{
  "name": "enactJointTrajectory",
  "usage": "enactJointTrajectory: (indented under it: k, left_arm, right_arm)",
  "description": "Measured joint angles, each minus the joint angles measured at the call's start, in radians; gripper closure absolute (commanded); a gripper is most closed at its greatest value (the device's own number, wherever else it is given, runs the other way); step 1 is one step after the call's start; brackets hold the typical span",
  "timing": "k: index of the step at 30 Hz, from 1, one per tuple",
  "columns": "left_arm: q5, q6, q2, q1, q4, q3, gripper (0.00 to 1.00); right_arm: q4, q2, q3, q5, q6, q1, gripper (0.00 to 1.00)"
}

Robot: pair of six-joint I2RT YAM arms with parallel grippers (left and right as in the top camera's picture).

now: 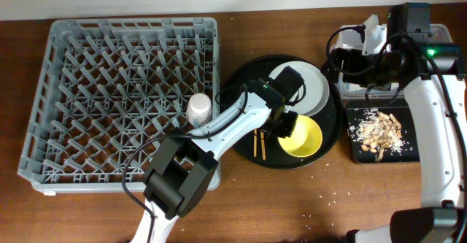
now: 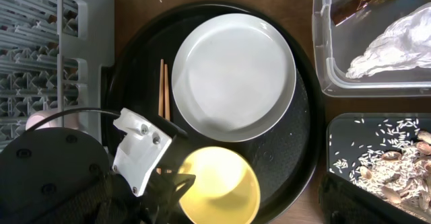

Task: Sort waste into correct bins and load items into the dishwasher rack
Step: 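Reach the left gripper to the yellow bowl and grasp its rim, then carry the yellow bowl with the left gripper into the rack's back row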

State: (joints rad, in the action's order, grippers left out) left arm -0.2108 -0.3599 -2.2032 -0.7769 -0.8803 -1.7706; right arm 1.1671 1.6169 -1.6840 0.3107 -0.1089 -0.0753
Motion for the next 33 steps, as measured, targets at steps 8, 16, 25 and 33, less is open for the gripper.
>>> enactJointTrajectory:
  k: [8, 16, 25, 33]
  left_arm:
    - [0.005, -0.003, 0.000, 0.002, 0.005, 0.000, 1.00]
    - [0.106, -0.003, 0.036, 0.065, -0.059, 0.000, 0.99]
    - [0.729, 0.074, 0.340, 0.172, -0.024, -0.003, 0.99]
    - [1.214, 0.187, 0.312, 0.238, 0.169, -0.002, 0.99]
  right_arm:
    - [0.000, 0.000, 0.000, 0.000, 0.000, 0.000, 0.01]
    - [0.000, 0.000, 0.000, 0.000, 0.000, 0.000, 0.02]
    - [0.000, 0.000, 0.000, 0.000, 0.000, 0.000, 0.02]
    - [-0.001, 0.000, 0.000, 0.000, 0.001, 0.000, 0.02]
